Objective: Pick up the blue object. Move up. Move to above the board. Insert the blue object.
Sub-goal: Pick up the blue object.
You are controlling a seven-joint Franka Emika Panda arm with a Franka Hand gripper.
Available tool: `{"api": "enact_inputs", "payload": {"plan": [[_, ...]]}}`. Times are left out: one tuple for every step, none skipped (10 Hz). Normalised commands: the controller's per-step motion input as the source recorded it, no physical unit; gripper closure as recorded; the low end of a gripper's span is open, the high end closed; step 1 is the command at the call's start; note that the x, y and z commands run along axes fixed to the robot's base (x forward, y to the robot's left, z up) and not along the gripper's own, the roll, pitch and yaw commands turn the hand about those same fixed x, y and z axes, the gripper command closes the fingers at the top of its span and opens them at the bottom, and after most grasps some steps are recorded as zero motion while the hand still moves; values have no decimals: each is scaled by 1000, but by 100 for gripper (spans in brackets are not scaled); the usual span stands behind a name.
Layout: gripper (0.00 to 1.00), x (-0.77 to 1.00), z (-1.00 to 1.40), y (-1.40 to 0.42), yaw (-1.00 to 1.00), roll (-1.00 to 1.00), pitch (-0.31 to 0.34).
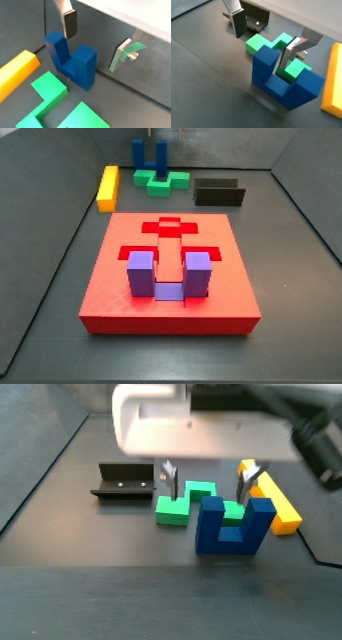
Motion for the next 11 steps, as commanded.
{"api": "enact_inputs", "payload": {"plan": [[0, 43, -189, 6, 0, 0, 0], [0, 0, -154, 0, 14, 14, 0], [0, -109, -189, -94, 114, 114, 0], [0, -80, -220, -43, 180, 104, 0], [0, 0, -151, 23, 186, 19, 0], [0, 0, -129, 126, 269, 0, 0], [0, 17, -63, 3, 234, 0, 0], [0, 0, -20, 0, 9, 0, 0], [0, 0, -200, 0, 29, 11, 0], [0, 0, -397, 0, 23, 13, 0], [0, 0, -326, 0, 3, 24, 0]]}}
